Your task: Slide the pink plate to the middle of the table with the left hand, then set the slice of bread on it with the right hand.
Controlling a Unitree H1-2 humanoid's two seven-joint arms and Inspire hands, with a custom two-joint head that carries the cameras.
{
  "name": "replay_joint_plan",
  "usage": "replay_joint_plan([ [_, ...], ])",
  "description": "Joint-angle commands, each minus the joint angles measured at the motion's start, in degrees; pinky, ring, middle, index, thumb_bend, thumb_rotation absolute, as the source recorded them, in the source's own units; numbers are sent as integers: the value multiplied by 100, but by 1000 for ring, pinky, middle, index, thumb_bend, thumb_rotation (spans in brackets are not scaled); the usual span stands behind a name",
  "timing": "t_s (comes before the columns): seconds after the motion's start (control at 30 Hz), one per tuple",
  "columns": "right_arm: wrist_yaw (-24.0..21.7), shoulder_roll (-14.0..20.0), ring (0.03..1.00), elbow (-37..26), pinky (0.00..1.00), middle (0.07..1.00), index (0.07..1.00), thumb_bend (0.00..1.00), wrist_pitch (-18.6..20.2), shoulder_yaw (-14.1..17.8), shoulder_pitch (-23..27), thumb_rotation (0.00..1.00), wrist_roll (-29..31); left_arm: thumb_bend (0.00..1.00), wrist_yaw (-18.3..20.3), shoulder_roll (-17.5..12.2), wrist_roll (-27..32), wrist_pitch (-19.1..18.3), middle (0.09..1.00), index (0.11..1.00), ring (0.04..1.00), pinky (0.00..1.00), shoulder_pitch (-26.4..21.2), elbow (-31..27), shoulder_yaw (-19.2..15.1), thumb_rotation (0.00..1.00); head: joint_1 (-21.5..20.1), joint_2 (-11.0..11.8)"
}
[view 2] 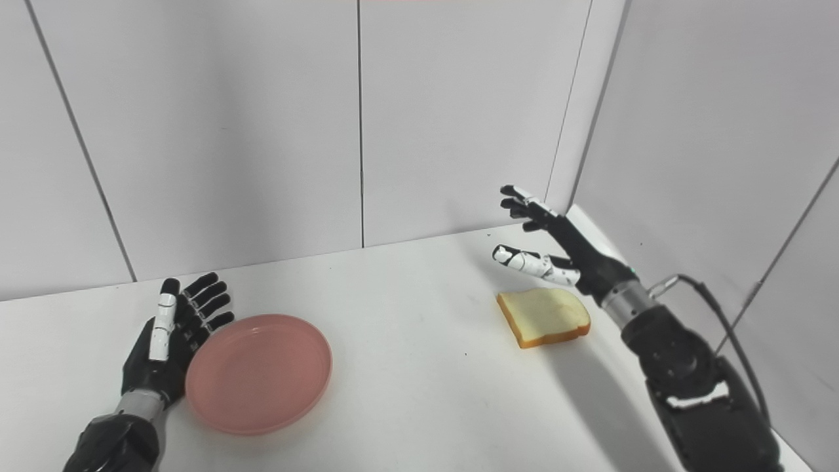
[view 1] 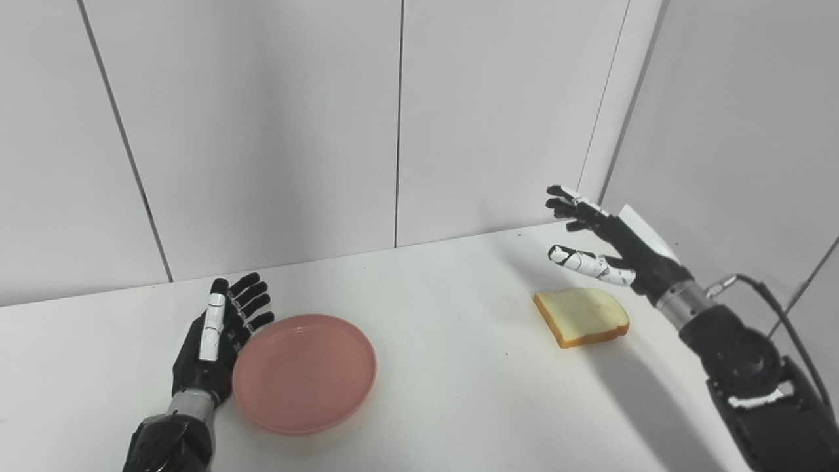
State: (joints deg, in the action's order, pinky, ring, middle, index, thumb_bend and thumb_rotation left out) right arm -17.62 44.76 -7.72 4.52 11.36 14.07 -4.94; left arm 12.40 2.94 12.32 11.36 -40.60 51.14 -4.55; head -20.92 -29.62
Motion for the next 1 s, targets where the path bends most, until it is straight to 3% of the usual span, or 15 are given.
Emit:
replay_joint_plan([
  [0.0, -191, 385, 892, 86, 862, 889, 925, 1000, -60, -13, 329, 636, 35, 820, 4, 6, -6, -197, 802, 731, 831, 750, 89, 142, 2, 856, 6, -8],
  [0.07, -396, 565, 872, 275, 835, 874, 916, 1000, -39, -91, 471, 548, 47, 816, 12, 21, 2, -188, 802, 731, 833, 754, 93, 163, -3, 850, 1, -7],
  [0.23, -624, 833, 871, 659, 855, 874, 913, 1000, -130, -334, 698, 476, -199, 805, -62, 48, -16, -222, 793, 719, 820, 734, 101, 118, -11, 859, 13, -20],
  [0.37, -1023, 1269, 984, 864, 958, 973, 960, 1000, -77, -880, 914, 412, -833, 825, -91, 9, -25, -171, 792, 726, 816, 726, 66, 125, -29, 869, 37, -25],
  [0.47, -1468, 1642, 998, 937, 954, 996, 992, 1000, -82, -1380, 1162, 313, -1362, 832, -110, -25, -28, -182, 791, 728, 816, 725, 38, 117, -42, 872, 25, -27],
  [0.57, -1601, 1787, 1000, 1025, 949, 1000, 999, 1000, -225, -1606, 1319, 257, -1680, 828, -123, -29, -17, -179, 796, 726, 816, 713, 19, 124, -64, 876, 29, -32],
  [0.77, -1887, 1888, 1000, 1198, 999, 1000, 1000, 1000, -289, -1910, 1707, 231, -2110, 830, -139, 8, 1, -168, 791, 724, 816, 714, 12, 134, -109, 870, 65, -42],
  [0.97, -2214, 1886, 979, 1513, 957, 989, 1000, 1000, -299, -2218, 2076, 283, -2428, 822, -171, 30, -34, -191, 796, 728, 817, 727, 30, 115, -98, 876, 128, -45],
])
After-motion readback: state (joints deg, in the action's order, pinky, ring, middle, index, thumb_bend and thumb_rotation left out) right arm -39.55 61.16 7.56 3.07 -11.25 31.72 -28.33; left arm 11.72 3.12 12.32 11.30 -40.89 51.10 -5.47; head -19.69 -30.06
